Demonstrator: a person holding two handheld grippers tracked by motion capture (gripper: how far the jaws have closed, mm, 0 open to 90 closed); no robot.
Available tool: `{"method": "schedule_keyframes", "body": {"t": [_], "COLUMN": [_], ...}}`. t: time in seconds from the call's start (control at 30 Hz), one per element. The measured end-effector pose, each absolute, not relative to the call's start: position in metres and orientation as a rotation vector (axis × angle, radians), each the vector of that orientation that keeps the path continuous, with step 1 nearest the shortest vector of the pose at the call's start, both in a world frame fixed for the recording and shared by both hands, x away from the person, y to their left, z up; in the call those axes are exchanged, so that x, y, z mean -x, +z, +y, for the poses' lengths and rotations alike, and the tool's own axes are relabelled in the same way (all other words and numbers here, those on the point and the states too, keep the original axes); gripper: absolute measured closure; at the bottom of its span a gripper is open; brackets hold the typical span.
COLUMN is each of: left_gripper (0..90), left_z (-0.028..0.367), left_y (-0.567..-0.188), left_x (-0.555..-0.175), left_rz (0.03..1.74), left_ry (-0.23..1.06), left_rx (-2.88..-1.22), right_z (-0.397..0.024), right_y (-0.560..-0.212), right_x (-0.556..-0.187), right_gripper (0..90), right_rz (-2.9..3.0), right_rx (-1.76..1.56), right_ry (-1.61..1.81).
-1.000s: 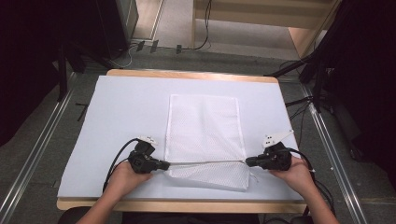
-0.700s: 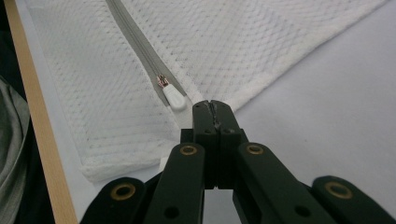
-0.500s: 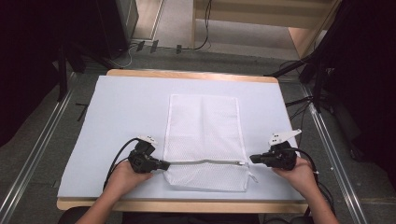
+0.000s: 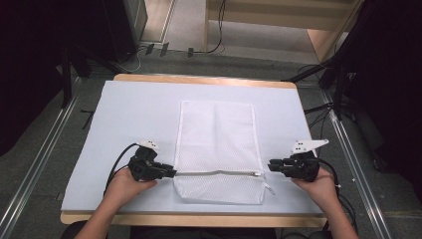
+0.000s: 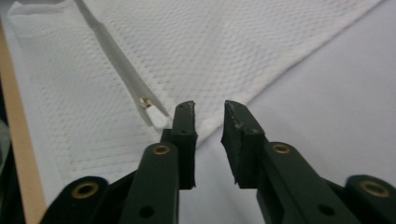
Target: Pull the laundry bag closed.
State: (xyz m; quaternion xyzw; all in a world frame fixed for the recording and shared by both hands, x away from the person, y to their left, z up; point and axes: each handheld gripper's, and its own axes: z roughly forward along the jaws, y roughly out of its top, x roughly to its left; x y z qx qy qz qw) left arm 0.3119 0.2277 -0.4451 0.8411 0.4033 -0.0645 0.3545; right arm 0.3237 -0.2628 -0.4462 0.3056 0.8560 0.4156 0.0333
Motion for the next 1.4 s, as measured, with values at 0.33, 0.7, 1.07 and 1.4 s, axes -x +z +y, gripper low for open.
{"method": "schedule_keyframes", "body": {"t": [0.33,0.7,1.07,1.4], "left_gripper": [42.0,33.4,28.4,27.8], "left_z": [0.254,0.282,0.295,0.296], "left_y": [-0.437,-0.438,-0.446,-0.448], "left_x": [-0.316,-0.321,-0.325,-0.326], "left_rz": [1.142,1.208,1.277,1.286], "left_ry": [-0.033,0.124,0.195,0.209], "left_rx": [-2.087,-2.030,-2.028,-2.032], "right_z": [-0.282,-0.298,-0.304,-0.302], "right_y": [-0.457,-0.471,-0.477,-0.478], "right_x": [-0.325,-0.332,-0.335,-0.336], "right_gripper": [47.5,34.9,32.4,32.2], "right_rz": [2.584,2.477,2.423,2.434], "right_rx": [-1.014,-1.233,-1.326,-1.313], "right_ry": [1.277,1.214,1.167,1.153]}}
